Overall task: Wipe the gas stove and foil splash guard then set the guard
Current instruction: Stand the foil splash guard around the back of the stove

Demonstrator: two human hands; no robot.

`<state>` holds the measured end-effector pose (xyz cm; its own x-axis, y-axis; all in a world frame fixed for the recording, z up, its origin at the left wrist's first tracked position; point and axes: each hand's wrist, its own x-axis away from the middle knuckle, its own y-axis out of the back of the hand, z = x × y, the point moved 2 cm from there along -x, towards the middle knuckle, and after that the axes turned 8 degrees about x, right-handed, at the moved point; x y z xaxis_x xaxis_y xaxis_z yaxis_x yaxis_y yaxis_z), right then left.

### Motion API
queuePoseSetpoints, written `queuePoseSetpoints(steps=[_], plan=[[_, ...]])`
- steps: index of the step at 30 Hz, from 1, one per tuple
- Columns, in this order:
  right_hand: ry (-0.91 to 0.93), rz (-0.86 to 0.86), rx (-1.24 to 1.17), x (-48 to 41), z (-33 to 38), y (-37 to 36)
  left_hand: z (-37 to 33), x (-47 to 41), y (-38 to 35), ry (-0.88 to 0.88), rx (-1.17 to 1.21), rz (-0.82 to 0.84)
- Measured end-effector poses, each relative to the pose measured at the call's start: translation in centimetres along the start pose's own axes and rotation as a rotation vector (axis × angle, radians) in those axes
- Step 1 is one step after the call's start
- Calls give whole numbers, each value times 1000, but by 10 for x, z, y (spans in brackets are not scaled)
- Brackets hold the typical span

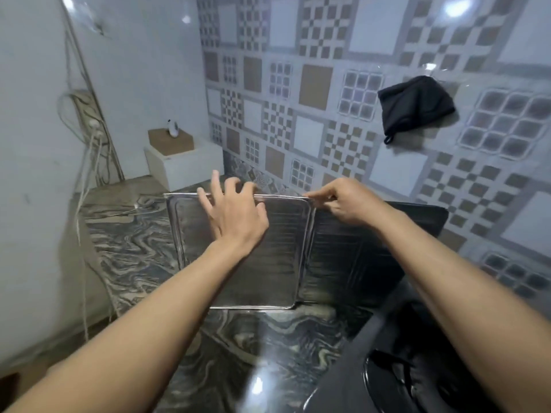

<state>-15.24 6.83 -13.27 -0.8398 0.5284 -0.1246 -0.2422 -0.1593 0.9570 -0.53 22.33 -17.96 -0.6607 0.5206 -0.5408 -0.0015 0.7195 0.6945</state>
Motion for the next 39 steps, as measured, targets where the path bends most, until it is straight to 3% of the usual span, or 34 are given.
queuePoseSetpoints(steps=[7, 18, 22, 28, 35, 39], plan=[[18, 8, 5, -17, 4, -5, -21, 12, -18, 606, 498, -72], [35, 10, 1, -34, 0, -14, -35, -6, -6, 882, 853, -29], [111, -8, 52, -38, 7, -27, -38, -6, -6, 895, 857, 6], [75, -38, 10, -38, -24, -17, -39, -12, -8, 894, 873, 158], [-51, -102, 150, -28, -84, 14, -68, -14, -16, 676, 842, 379], [-86, -76, 270, -25, -106, 20, -76, -20, -19, 540, 844, 597]])
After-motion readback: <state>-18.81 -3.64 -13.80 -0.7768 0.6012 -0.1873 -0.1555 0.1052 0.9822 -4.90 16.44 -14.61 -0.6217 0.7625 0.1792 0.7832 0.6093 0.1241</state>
